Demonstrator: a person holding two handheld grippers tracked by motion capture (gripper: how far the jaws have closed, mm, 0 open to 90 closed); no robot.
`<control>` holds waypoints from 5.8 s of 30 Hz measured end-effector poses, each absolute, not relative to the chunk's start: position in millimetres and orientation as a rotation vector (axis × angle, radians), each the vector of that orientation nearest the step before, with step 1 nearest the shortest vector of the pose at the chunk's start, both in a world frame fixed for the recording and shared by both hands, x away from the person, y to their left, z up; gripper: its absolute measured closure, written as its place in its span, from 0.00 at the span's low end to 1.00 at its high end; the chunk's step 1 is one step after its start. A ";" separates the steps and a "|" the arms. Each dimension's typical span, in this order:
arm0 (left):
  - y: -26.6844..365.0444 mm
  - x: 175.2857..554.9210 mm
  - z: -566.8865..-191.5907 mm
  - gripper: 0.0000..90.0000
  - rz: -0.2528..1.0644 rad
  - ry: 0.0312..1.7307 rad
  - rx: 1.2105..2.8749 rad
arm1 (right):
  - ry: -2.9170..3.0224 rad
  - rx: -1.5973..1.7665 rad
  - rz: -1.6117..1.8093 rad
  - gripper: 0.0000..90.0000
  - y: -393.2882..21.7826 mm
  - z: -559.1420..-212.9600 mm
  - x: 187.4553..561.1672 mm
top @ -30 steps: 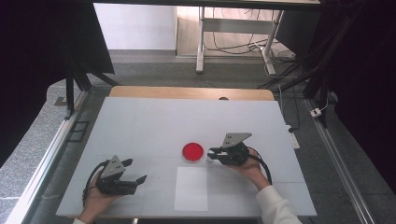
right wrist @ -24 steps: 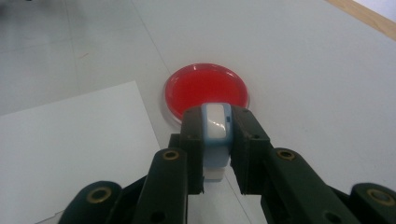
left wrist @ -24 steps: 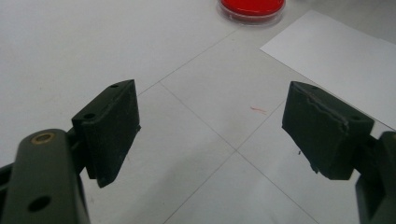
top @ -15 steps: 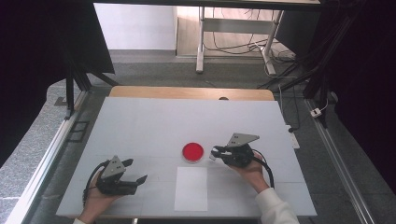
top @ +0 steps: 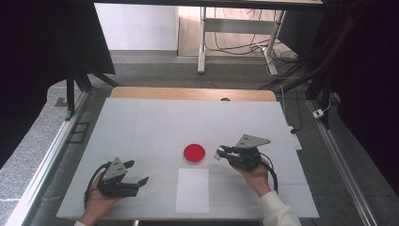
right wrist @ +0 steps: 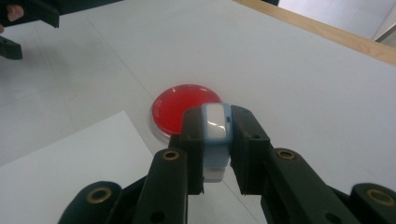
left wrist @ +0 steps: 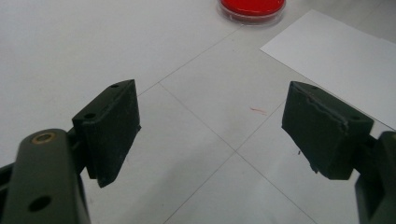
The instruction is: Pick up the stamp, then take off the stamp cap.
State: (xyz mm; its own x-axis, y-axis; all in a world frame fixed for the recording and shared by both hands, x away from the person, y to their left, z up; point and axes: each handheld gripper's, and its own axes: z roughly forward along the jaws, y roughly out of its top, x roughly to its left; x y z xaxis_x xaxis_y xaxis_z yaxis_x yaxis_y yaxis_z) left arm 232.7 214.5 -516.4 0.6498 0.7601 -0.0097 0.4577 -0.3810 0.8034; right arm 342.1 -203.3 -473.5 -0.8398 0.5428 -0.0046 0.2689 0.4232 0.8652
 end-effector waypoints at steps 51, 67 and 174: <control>205.2 234.6 -518.3 0.22 0.503 0.936 2.045 | 2.257 0.815 1.624 0.84 -198.7 -465.0 306.8; 193.9 238.7 -510.0 0.22 0.500 0.911 2.023 | 2.254 0.811 1.643 0.84 -196.1 -464.7 308.2; 60.4 272.6 -498.7 0.29 0.487 0.728 2.066 | 2.195 0.884 1.756 0.84 -169.8 -476.6 298.2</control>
